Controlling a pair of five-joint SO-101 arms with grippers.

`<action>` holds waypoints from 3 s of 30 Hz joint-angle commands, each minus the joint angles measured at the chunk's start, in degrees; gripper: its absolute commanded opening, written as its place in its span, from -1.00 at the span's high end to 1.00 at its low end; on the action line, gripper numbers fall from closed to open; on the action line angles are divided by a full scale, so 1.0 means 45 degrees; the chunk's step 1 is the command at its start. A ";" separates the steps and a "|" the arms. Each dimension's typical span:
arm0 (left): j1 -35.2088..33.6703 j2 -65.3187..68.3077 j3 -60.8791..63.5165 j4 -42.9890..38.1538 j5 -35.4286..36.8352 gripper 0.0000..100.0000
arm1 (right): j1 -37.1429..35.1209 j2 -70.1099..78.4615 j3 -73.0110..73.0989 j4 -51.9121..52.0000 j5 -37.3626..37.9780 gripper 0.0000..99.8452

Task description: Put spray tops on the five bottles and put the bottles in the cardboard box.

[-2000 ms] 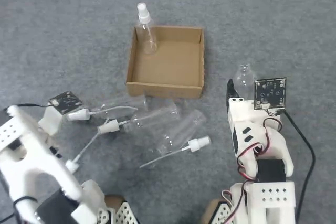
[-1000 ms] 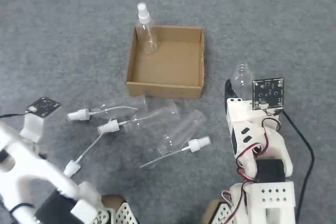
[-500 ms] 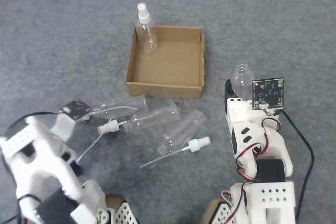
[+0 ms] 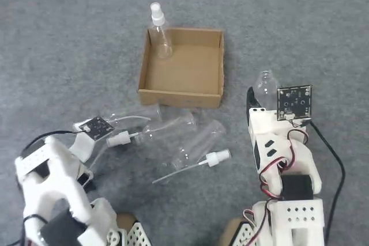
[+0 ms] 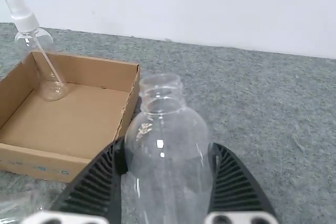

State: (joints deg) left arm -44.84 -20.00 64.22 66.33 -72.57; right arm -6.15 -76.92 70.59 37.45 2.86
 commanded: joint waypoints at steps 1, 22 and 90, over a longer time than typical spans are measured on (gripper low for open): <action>-0.0352 -0.0117 -0.1358 0.0977 0.0156 0.97 | -0.0127 -0.0205 -0.0059 -0.0244 0.0352 0.89; -0.1680 -0.0098 -0.3976 0.5236 0.0234 0.97 | -0.0127 -0.0205 -0.0059 -0.0244 0.0371 0.89; 0.0469 -0.0039 -0.3643 -0.0293 2.4498 0.97 | -0.0127 -0.0205 -0.0059 -0.0244 0.0371 0.89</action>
State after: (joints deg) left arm -42.73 -19.74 48.92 66.51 32.84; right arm -6.15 -76.92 70.59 37.45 3.38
